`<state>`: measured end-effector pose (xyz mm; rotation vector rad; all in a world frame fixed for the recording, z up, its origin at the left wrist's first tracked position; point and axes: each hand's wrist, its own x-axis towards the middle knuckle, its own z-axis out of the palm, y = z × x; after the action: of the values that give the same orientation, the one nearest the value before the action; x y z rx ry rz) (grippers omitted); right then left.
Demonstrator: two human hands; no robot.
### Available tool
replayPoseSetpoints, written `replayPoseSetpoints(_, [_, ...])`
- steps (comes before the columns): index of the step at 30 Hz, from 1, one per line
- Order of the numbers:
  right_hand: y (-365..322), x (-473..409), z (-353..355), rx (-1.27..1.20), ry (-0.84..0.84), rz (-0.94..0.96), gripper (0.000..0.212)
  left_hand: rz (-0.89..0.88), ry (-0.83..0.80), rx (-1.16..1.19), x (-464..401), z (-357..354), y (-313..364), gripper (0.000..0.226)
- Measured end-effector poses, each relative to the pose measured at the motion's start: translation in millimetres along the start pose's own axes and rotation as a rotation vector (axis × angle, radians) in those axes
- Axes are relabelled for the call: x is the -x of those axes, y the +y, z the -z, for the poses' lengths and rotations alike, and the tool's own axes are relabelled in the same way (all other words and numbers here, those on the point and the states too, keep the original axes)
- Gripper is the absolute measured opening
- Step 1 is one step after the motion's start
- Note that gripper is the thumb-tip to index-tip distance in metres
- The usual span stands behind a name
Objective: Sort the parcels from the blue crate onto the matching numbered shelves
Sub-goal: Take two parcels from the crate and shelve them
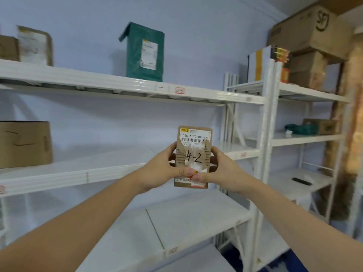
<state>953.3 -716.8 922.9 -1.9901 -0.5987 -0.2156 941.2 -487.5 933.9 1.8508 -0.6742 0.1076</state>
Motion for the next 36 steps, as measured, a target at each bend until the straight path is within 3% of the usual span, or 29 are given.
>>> replayPoseSetpoints(4, [52,13,33,0.025,0.016,-0.035,0.1,0.009,-0.024,0.006,-29,-54,-27,0.07])
replayPoseSetpoints(10, [137,4,59,0.114,-0.008,-0.08,0.097,0.024,-0.061,0.002,-81,-109,-93,0.074])
replayPoseSetpoints(14, [187,-11,66,0.158,-0.042,-0.117,0.092,0.061,-0.064,-0.013,-113,-132,-144,0.087])
replayPoseSetpoints(20, [250,-37,56,0.171,-0.124,-0.159,0.107,0.163,-0.04,-0.042,-132,-149,-203,0.085])
replayPoseSetpoints(23, [277,-52,37,0.145,-0.191,-0.19,0.1,0.242,-0.014,-0.085,-129,-145,-228,0.088])
replayPoseSetpoints(30, [300,-107,-40,0.086,-0.471,-0.069,0.093,0.479,0.273,-0.139,-79,-111,-265,0.081])
replayPoseSetpoints(36, [263,-130,-142,-0.005,-0.72,0.109,0.084,0.687,0.59,-0.202,13,-61,-262,0.059])
